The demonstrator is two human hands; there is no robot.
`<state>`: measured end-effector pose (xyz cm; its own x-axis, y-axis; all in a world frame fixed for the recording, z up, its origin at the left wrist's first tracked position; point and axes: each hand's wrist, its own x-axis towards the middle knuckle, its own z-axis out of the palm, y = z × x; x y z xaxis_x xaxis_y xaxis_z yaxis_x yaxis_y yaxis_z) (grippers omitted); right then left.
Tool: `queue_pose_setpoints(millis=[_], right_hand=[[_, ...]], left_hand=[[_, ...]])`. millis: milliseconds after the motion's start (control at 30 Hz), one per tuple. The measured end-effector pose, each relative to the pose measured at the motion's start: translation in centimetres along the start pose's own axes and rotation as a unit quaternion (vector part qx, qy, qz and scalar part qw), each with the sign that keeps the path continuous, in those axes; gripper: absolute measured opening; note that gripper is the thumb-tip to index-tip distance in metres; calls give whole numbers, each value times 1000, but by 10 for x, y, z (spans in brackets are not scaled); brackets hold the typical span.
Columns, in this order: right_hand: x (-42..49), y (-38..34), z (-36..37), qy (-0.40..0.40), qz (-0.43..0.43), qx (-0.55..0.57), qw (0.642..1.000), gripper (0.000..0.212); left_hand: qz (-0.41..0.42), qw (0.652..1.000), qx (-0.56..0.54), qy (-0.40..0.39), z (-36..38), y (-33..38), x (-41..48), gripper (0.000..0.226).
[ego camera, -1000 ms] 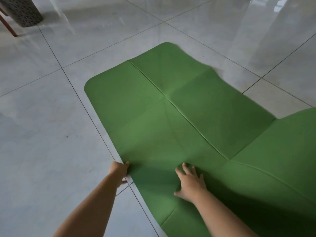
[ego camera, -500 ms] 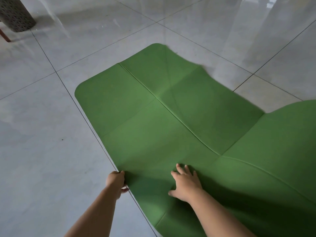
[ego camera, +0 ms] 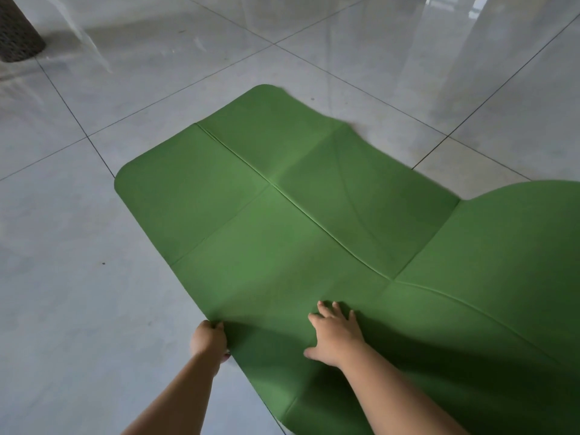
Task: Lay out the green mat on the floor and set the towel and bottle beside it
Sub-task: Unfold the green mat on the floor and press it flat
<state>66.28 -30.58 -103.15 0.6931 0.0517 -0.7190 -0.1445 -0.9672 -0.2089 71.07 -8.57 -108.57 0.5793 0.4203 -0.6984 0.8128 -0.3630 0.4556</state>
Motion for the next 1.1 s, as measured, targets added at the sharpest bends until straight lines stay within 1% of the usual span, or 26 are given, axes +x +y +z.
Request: queue_pose_setpoints(millis=[133, 300, 433, 533, 700, 767, 800, 833, 867, 900, 933, 967, 1000, 1067, 1100], right_hand=[[-3, 4, -1, 2, 10, -2, 1000, 74], [-3, 2, 1, 4, 16, -7, 1000, 72], [0, 1, -1, 3, 20, -7, 1000, 72], [2, 0, -2, 4, 18, -12, 1000, 72], [2, 4, 1, 4, 10, -11, 1000, 72], [1, 7, 3, 7, 5, -10, 1000, 71], [1, 9, 4, 9, 5, -9, 1000, 71], [1, 10, 4, 10, 7, -8, 1000, 71], [0, 12, 4, 11, 11, -6, 1000, 71], [-2, 15, 3, 11, 19, -4, 1000, 70], [-4, 19, 1, 10, 29, -1, 1000, 70], [-7, 24, -1, 11, 42, 2, 999, 68], [-10, 30, -3, 14, 54, 6, 998, 67], [-19, 45, -8, 26, 77, 17, 997, 62], [-24, 53, -10, 35, 90, 22, 995, 61]], left_hand=[[21, 999, 24, -10, -1, 4, 4, 14], [61, 996, 69, -14, -3, 7, 3, 19], [80, 995, 67, -9, -3, 8, 2, 23], [65, 997, 45, -7, -2, 9, 4, 24], [19, 999, 49, -12, -2, 17, 5, 24], [10, 997, 79, -10, -2, 21, 1, 22], [20, 993, 117, 2, 0, 25, -2, 21], [35, 982, 186, 23, 4, 28, -8, 25], [52, 953, 294, 46, 11, 35, -16, 35], [83, 906, 410, 59, 21, 43, -30, 49], [133, 854, 500, 50, 32, 52, -46, 62], [198, 814, 545, 21, 47, 57, -61, 70], [260, 784, 563, -26, 65, 60, -76, 73], [352, 740, 559, -124, 96, 61, -104, 72], [389, 719, 554, -158, 110, 62, -117, 71]])
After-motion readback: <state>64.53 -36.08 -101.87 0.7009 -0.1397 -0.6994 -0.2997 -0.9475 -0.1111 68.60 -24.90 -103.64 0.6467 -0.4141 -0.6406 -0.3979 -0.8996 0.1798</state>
